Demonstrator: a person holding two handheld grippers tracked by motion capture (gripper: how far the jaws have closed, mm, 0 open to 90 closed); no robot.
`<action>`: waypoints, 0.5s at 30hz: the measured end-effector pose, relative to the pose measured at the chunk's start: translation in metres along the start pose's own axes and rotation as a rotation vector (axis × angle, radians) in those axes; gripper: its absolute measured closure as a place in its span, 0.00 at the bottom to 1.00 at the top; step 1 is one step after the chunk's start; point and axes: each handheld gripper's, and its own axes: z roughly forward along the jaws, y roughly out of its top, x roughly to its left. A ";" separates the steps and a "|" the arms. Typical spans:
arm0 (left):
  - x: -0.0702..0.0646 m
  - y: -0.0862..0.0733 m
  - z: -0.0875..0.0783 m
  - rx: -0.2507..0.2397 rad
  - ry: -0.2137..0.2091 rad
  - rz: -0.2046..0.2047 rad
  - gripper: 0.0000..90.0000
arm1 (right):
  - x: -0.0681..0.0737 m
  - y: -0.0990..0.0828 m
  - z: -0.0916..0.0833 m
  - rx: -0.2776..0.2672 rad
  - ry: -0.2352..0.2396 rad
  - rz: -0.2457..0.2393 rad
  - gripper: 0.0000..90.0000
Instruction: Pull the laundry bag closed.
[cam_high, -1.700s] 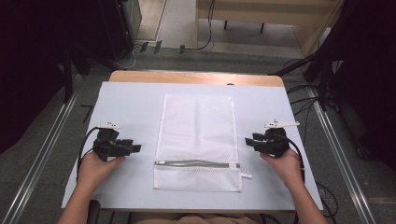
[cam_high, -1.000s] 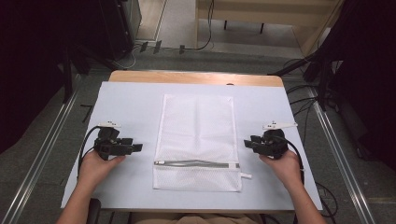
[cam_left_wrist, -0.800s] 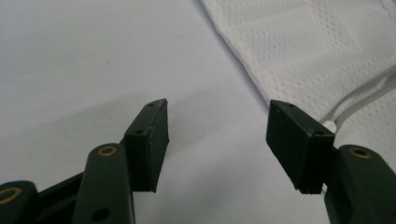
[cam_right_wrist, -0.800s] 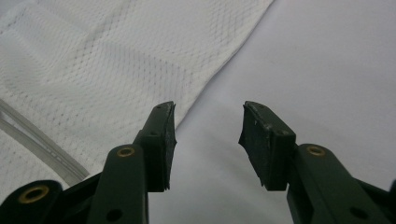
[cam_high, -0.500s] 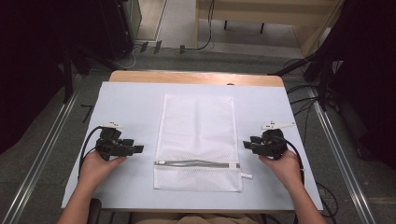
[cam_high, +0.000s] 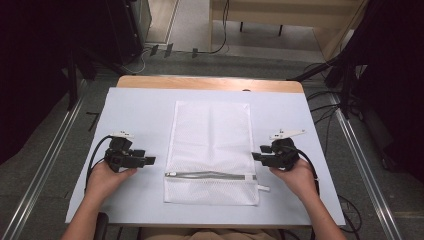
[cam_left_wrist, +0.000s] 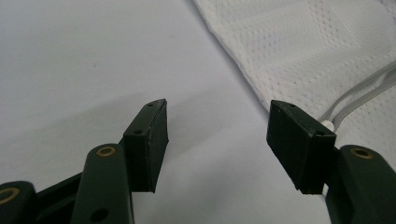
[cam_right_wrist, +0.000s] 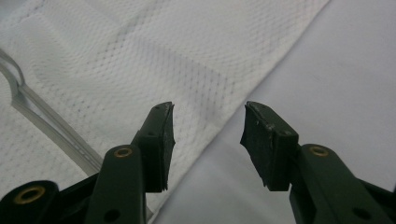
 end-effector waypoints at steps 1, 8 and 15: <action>0.000 0.000 0.000 -0.004 -0.001 0.004 0.44 | 0.000 0.000 0.000 0.000 0.000 0.000 0.61; 0.000 0.000 -0.002 -0.016 0.006 0.004 0.44 | 0.020 0.013 -0.002 -0.005 0.022 -0.047 0.62; 0.000 0.000 -0.002 -0.019 0.012 -0.001 0.47 | 0.029 0.022 0.003 0.002 0.065 -0.055 0.67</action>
